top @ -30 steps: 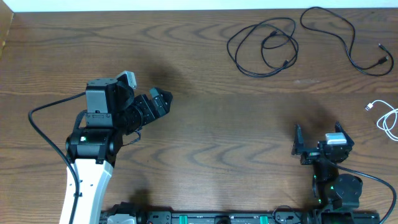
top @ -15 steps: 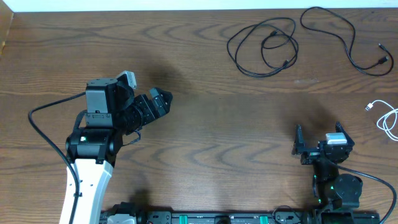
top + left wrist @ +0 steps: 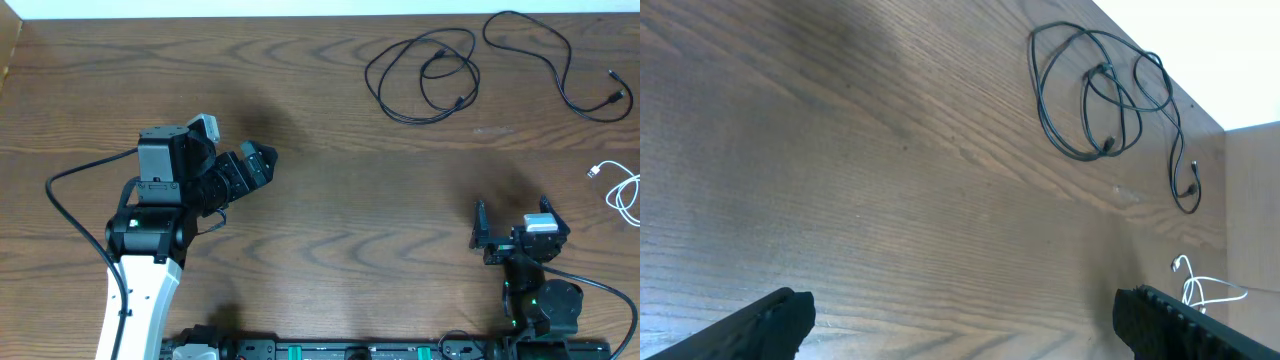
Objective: Untangle cables
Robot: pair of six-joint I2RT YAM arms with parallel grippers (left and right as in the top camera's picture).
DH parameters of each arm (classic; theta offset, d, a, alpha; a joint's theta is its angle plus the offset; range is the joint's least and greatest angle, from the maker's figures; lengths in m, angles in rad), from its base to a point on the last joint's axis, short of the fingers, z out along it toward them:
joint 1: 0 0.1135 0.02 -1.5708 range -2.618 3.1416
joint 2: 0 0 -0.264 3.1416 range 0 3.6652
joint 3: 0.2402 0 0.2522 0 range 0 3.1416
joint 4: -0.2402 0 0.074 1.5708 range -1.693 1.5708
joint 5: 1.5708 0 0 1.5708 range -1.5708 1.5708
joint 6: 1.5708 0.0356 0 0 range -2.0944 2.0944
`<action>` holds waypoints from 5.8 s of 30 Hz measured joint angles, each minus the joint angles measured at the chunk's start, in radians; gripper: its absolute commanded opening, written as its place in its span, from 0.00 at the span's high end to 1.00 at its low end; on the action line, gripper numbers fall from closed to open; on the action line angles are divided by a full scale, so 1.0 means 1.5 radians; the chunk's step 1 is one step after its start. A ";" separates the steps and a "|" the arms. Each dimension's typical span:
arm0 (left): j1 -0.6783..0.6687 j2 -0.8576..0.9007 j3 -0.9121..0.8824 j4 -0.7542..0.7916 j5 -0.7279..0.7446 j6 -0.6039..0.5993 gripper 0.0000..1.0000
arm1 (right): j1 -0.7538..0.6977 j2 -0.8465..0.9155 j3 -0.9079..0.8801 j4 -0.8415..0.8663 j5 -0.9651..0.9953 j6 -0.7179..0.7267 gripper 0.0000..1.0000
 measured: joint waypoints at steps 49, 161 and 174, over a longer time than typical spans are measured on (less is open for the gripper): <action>-0.031 -0.641 -0.437 0.227 -0.174 0.021 0.00 | 0.000 0.000 0.000 0.000 0.003 0.000 0.01; -0.035 -0.712 -0.622 0.394 -0.240 0.333 0.00 | 0.000 0.000 0.000 0.000 0.003 0.000 0.01; -0.035 -0.712 -0.622 0.394 -0.239 0.333 0.00 | 0.000 0.000 0.000 0.000 0.003 0.000 0.01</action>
